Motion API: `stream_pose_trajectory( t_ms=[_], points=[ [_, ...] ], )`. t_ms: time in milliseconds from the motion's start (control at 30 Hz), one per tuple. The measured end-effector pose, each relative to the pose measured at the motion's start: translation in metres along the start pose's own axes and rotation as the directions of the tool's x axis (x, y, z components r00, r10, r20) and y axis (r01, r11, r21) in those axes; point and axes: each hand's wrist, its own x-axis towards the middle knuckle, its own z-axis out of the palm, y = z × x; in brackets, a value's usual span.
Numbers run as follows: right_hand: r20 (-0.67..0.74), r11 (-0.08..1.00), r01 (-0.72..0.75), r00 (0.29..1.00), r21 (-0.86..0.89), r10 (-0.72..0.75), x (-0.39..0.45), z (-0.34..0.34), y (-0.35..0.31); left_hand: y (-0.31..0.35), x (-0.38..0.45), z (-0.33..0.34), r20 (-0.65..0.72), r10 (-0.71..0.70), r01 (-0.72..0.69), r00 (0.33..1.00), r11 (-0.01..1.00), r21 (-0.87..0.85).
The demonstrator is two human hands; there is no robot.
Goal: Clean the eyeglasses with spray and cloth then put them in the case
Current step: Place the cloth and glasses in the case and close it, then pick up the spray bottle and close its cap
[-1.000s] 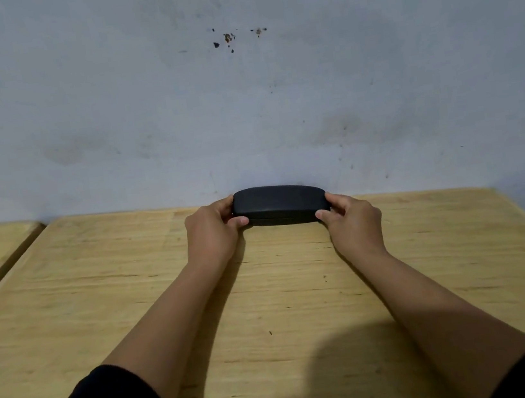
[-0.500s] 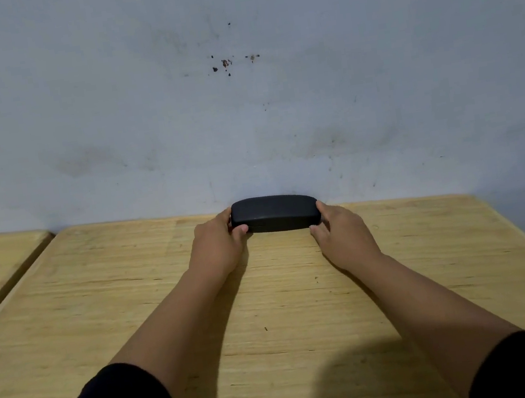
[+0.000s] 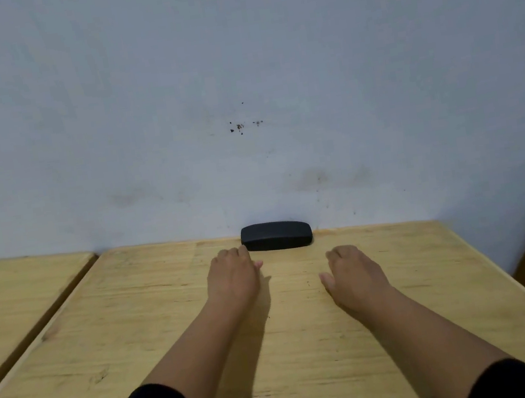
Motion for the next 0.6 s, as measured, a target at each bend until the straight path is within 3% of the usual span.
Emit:
stream_pose_trajectory(
  t_ms=[267,600],
  points=[
    [-0.119,0.999,0.051,0.992,-0.01,-0.052,-0.048,-0.042,0.013,0.028,-0.042,-0.047,-0.2,0.131,-0.135,0.971,0.991,-0.005],
    [-0.275,0.997,-0.062,0.96,-0.035,0.05,-0.119,-0.12,0.067,0.105,-0.088,-0.103,-0.324,0.235,-0.299,0.916,0.94,-0.164]
  ],
)
